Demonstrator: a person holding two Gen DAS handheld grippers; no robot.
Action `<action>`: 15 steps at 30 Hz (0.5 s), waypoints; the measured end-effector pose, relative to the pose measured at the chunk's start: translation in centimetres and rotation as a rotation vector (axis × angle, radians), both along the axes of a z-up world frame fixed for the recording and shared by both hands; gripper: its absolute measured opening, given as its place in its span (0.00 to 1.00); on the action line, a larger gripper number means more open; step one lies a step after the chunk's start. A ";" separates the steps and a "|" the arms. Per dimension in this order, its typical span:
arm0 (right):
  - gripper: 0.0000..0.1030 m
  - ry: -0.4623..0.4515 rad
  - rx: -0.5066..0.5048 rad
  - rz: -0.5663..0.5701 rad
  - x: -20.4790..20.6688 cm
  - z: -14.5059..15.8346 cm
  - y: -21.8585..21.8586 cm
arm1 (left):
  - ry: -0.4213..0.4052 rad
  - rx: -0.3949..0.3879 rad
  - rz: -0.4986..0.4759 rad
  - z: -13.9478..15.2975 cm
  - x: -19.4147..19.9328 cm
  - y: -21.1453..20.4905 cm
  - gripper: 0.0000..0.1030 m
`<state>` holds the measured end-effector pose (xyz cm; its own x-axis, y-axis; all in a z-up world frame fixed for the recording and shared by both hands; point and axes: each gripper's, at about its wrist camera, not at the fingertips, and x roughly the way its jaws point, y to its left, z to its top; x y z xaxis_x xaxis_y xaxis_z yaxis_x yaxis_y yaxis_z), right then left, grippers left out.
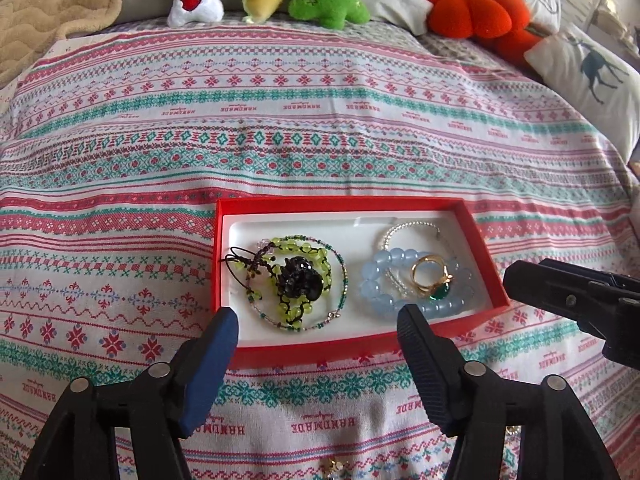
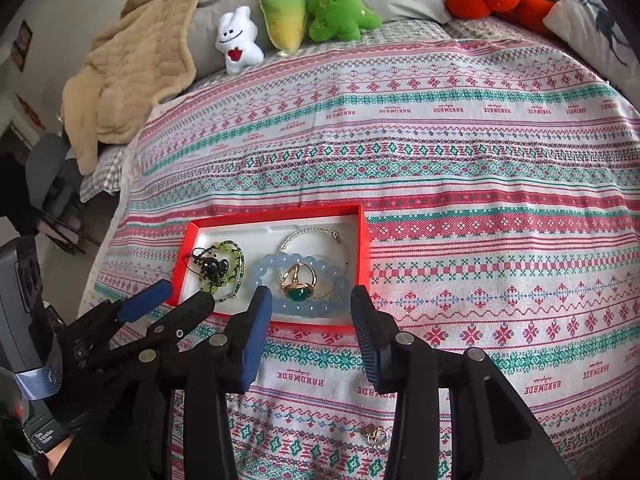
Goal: Organize jewelry
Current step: 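Carry the clip and gold ring into the red box and open both tools, then pull both tools back from the box toward the remaining gold jewelry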
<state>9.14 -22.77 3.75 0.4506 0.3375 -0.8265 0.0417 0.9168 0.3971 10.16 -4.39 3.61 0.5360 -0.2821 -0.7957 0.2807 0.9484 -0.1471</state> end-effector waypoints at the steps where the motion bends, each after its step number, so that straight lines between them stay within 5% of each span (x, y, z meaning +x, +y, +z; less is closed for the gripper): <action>1: 0.48 0.000 0.000 -0.002 -0.2 0.1 -0.1 | -0.004 0.005 -0.004 0.1 -0.3 0.0 0.73; 3: 0.51 0.001 -0.002 -0.004 -0.6 0.4 -0.4 | -0.010 0.016 -0.012 0.3 -1.0 0.0 0.80; 15: 0.60 0.011 -0.068 0.057 -4.0 1.0 0.4 | 0.009 0.049 -0.027 0.5 -4.6 0.5 0.88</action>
<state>5.19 -22.41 4.77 0.4229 0.3052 -0.8532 -0.0071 0.9427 0.3337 5.59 -3.86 4.08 0.5211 -0.2570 -0.8139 0.3051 0.9467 -0.1035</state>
